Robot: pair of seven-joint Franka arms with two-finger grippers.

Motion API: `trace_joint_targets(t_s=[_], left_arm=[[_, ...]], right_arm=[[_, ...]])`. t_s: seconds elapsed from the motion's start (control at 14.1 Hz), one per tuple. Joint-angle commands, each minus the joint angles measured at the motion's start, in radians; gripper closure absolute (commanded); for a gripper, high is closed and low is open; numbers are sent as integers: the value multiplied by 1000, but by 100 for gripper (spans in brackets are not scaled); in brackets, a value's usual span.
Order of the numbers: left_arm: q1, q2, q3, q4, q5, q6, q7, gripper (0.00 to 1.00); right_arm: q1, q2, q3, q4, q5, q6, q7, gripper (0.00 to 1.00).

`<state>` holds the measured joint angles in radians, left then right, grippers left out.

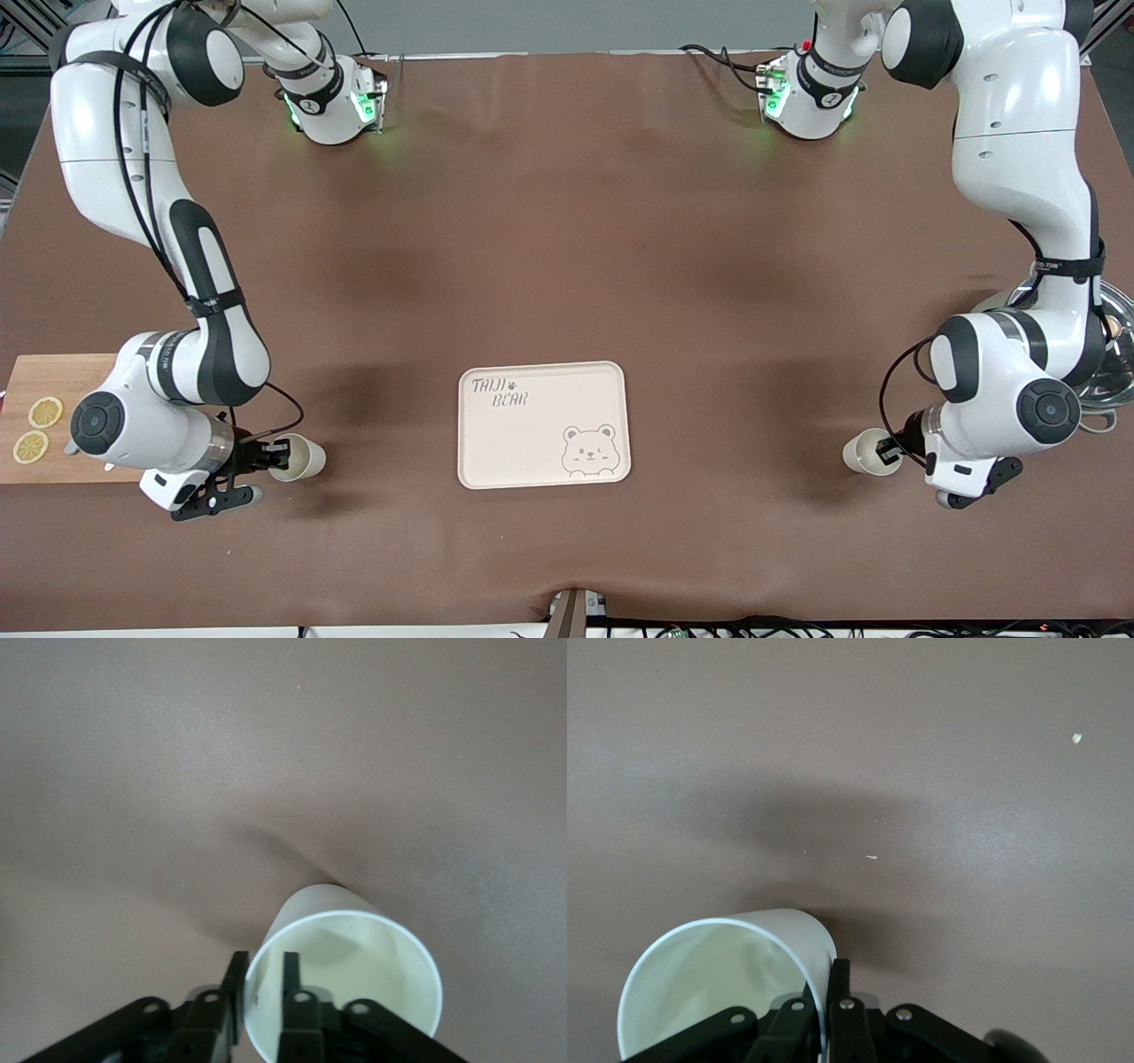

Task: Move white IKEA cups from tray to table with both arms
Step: 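Lower the right cup near the board while the left lowers near the pot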

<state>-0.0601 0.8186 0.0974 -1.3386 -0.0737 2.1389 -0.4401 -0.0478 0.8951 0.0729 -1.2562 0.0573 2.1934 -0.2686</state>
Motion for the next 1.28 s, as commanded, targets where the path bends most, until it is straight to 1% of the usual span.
trace_joint_targets(t_s=[0.0, 0.07, 0.14, 0.21, 0.28, 0.36, 0.43, 0.5, 0.64, 0.71, 0.85, 1.07, 1.21], left_arm=[[11, -3, -7, -5, -40, 12, 40, 45], [9, -4, -7, -4, -40, 12, 40, 34], [9, -10, -7, -2, -40, 12, 40, 31], [11, -18, -7, 1, -38, 12, 41, 25], [13, -28, -7, 2, -37, 10, 41, 13], [11, -41, -7, 2, -35, 10, 49, 8], [6, -53, -7, 2, -35, 10, 60, 6], [5, -70, -7, 1, -34, 9, 76, 5], [5, -116, -8, -2, -37, 1, 113, 4], [5, -145, -10, -5, -37, -2, 124, 0], [2, -191, -12, -10, -37, -26, 145, 0], [5, -261, -18, -10, -37, -131, 253, 0], [6, -311, -18, -10, -37, -212, 299, 0]], right_arm=[[-15, -1, 12, -18, 15, 19, -24, 100], [-15, 1, 12, -25, 15, 32, -27, 100], [-15, 1, 12, -26, 15, 39, -27, 100], [-15, 1, 12, -26, 15, 39, -29, 100], [-15, 1, 12, -26, 15, 39, -27, 100], [-15, 1, 12, -26, 16, 39, -23, 85], [-18, 2, 12, -25, 35, 37, -21, 25], [-20, 2, 12, -26, 65, 36, -26, 0], [-20, 2, 10, -25, 76, 34, -26, 0], [-20, 1, 10, -25, 75, 32, -26, 0], [-20, -1, 10, -22, 75, 32, -26, 0], [-20, -8, 10, -20, 73, 25, -27, 0], [-20, -28, 10, -17, 67, -10, -26, 0]])
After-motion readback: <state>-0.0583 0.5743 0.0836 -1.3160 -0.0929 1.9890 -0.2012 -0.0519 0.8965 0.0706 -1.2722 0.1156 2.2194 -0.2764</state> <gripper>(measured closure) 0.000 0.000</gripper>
